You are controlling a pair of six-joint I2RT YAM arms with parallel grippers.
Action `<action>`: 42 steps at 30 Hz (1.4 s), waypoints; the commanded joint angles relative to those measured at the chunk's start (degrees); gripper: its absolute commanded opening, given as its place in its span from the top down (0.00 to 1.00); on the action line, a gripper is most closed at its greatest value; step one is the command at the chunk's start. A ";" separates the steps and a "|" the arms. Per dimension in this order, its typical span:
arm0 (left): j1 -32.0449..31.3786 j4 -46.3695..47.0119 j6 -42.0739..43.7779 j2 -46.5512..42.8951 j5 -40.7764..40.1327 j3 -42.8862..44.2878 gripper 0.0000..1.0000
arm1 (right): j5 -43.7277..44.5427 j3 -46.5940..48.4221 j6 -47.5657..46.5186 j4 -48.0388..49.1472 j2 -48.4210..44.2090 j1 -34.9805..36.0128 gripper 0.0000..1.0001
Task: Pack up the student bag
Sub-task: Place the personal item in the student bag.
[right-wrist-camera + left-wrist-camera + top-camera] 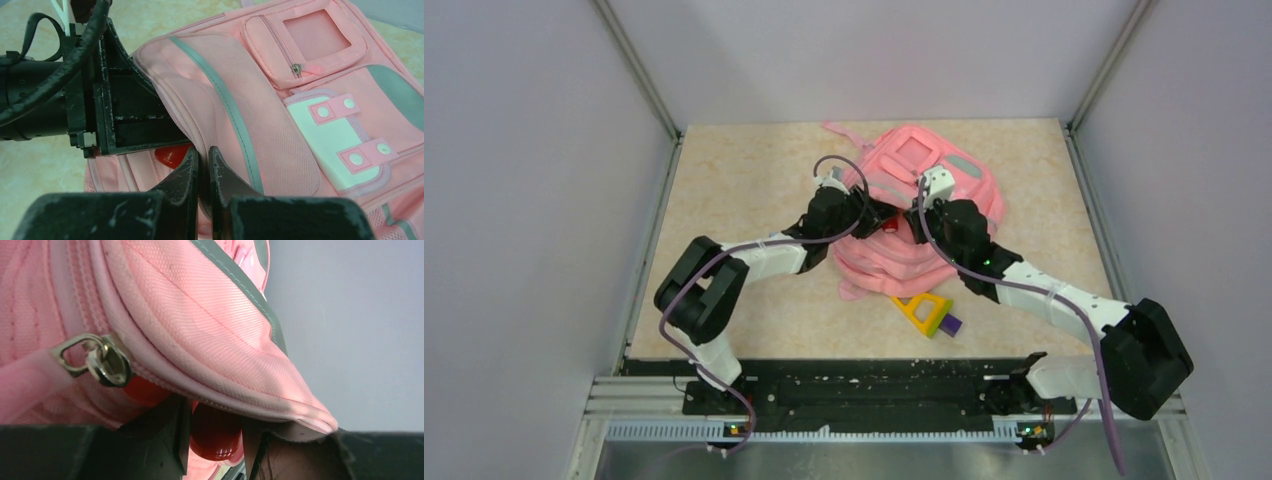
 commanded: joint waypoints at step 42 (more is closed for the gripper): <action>23.83 -33.96 35.24 -36.40 -17.82 -20.44 0.14 | 3.42 0.02 -1.04 5.44 -3.63 0.52 1.00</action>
